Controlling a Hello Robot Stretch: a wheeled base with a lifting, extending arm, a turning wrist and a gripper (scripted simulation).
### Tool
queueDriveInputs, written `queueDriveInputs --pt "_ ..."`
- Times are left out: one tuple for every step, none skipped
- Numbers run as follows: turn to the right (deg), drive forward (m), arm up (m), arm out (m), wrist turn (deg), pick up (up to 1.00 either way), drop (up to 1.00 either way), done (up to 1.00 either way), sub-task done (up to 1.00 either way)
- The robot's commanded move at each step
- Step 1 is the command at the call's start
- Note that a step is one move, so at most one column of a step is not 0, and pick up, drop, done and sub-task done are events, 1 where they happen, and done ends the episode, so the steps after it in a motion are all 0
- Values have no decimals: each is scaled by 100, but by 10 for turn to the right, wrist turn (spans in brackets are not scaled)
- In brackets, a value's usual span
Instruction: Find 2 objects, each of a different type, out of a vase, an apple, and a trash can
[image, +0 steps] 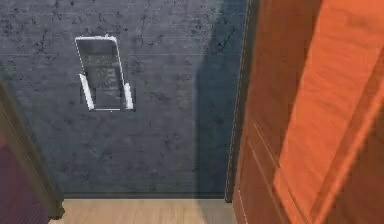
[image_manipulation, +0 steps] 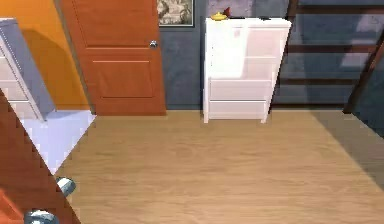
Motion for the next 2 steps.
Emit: queueDriveInputs --pt "-450 0 0 0 0 0 0 0 0" --pt "-450 0 0 0 0 0 0 0 0"
